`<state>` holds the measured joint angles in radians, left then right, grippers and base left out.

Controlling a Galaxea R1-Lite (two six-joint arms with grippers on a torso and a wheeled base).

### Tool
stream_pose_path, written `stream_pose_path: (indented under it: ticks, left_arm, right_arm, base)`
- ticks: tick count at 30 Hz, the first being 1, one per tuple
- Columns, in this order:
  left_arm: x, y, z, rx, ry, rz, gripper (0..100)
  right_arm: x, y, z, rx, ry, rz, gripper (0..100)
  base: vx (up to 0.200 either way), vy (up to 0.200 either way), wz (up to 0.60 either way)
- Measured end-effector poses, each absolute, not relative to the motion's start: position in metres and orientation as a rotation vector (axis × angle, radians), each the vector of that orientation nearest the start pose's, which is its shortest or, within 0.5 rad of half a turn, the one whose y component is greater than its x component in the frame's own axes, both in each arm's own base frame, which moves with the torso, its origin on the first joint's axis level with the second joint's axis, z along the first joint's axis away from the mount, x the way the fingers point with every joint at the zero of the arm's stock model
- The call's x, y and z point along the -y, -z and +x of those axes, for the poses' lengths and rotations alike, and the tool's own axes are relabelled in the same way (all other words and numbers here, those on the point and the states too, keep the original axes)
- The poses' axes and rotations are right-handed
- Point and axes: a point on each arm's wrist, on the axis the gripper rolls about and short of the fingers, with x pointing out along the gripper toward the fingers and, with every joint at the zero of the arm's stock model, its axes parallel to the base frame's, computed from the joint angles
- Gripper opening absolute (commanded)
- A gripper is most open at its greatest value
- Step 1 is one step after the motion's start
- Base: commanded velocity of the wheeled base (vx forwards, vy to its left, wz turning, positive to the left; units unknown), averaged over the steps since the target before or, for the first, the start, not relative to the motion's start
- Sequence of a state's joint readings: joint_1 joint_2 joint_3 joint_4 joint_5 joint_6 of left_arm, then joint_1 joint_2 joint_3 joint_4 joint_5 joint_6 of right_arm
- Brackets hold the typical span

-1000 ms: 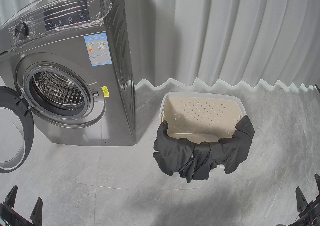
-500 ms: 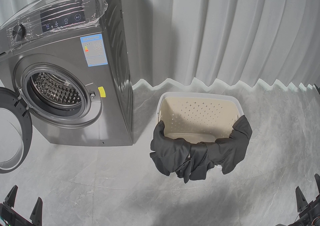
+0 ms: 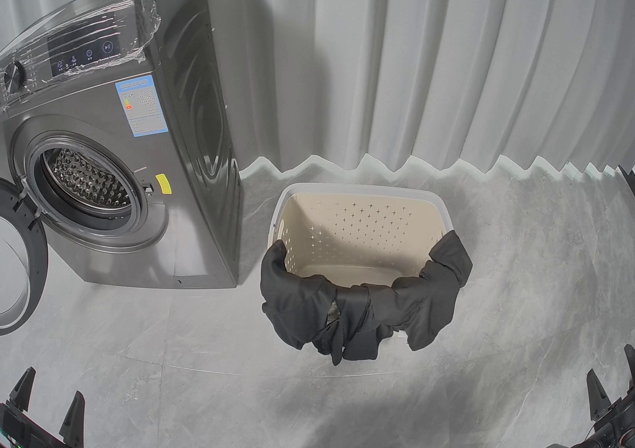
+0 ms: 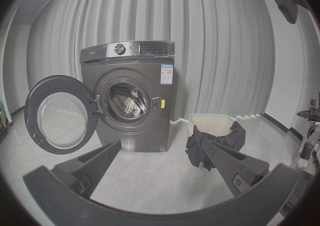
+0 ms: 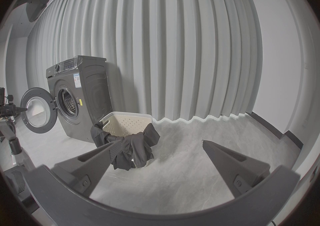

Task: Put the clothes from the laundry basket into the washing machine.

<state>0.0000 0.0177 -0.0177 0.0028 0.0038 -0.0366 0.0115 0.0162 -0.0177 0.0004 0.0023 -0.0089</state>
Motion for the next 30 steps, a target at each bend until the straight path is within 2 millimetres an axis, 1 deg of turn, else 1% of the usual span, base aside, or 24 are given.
stream_pose_path:
  ticks: [18,22,25,28,30]
  left_arm:
    - [0.000,-0.080,-0.023,-0.003,-0.004,-0.037,100]
    - [0.000,-0.080,-0.023,-0.003,-0.004,-0.037,100]
    - [0.000,-0.080,-0.023,-0.004,-0.004,-0.037,100]
    - [0.000,-0.080,-0.023,-0.004,-0.004,-0.036,100]
    - [0.000,-0.080,-0.023,-0.003,-0.004,-0.036,100]
  right_arm:
    - [0.000,-0.081,-0.023,0.001,-0.014,0.002,100]
    - [0.000,-0.083,-0.023,0.023,-0.018,0.001,100]
    - [0.000,-0.097,-0.027,0.077,-0.029,0.000,100]
    - [-0.001,-0.119,-0.035,0.120,-0.063,-0.005,100]
    - [-0.001,-0.133,-0.038,0.113,-0.114,-0.010,100]
  base:
    - [0.000,0.000,0.00]
    - [0.000,0.000,0.00]
    - [0.000,0.000,0.00]
    - [0.000,0.000,0.00]
    - [0.000,0.000,0.00]
